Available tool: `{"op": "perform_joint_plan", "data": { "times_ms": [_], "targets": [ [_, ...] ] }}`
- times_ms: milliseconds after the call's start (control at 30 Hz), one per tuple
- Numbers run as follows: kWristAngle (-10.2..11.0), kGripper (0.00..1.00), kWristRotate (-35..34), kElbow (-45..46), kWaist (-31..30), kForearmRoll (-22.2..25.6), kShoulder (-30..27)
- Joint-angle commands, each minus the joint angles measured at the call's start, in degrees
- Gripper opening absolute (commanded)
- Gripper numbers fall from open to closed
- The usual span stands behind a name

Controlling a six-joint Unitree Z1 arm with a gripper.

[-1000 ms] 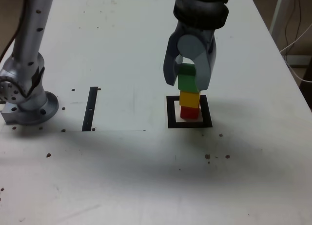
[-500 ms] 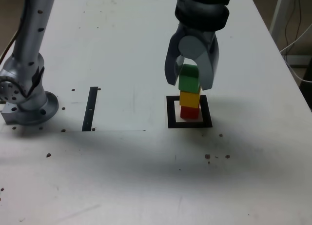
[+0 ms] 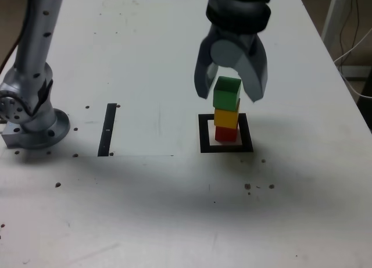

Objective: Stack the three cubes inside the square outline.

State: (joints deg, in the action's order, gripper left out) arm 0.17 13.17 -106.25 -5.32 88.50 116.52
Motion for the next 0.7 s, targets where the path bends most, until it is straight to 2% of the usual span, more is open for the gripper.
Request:
{"op": "perform_joint_plan", "data": {
  "times_ms": [0,500,667],
  "targets": [
    [0.3,0.99,0.0,0.4,0.1,0.1,-1.6],
    [2.9,1.0,-2.4,9.8,0.1,0.0,-12.4],
    [4.6,1.0,-4.5,14.8,0.1,-0.2,-16.2]
  ]
}}
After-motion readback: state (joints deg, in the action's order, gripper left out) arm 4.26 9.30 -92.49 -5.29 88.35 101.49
